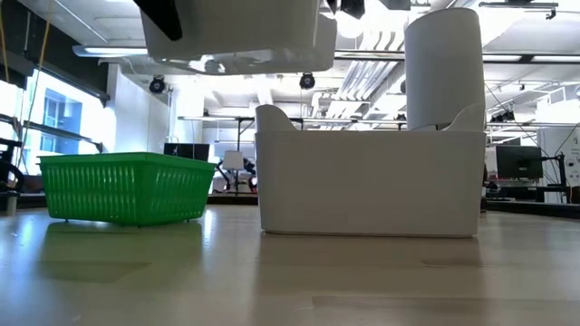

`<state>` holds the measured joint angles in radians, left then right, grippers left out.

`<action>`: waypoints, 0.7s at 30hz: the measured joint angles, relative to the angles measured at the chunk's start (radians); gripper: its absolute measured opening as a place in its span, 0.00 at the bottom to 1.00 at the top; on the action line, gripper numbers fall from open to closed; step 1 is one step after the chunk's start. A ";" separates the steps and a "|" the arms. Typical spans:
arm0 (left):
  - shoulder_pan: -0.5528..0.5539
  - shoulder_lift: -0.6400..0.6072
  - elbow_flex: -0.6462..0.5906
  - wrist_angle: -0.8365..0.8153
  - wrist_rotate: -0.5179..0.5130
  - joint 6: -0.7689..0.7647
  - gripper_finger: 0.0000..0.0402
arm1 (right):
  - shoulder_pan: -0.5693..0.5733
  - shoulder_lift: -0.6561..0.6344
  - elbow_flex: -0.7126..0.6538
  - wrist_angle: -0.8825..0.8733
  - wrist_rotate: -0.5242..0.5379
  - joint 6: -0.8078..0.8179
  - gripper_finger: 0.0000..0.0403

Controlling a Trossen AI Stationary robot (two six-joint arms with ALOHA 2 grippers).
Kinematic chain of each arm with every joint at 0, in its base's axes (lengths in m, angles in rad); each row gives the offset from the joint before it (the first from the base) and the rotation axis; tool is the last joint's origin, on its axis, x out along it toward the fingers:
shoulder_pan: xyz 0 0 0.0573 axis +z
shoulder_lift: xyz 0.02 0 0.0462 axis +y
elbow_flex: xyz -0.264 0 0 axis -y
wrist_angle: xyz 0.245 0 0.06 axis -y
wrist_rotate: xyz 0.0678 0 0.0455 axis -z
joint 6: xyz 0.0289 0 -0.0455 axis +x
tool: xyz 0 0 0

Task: Stack baskets by color
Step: Stack the top white bin on the white bin

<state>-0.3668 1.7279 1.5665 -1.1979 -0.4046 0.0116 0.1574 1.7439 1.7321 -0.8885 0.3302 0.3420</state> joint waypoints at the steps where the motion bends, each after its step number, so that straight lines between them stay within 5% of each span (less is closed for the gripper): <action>1: -0.001 0.000 0.001 0.001 0.000 -0.001 0.30 | 0.000 0.000 0.000 -0.005 0.001 -0.001 0.00; 8: -0.001 0.000 0.085 -0.014 0.018 -0.027 0.38 | 0.001 0.000 0.000 -0.019 0.037 -0.009 0.00; 21: -0.002 -0.017 0.194 -0.028 0.012 0.003 0.37 | 0.048 -0.006 0.000 -0.118 0.093 -0.008 0.00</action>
<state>-0.3691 1.7106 1.7601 -1.2257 -0.3923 0.0143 0.2053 1.7379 1.7321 -1.0069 0.4234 0.3341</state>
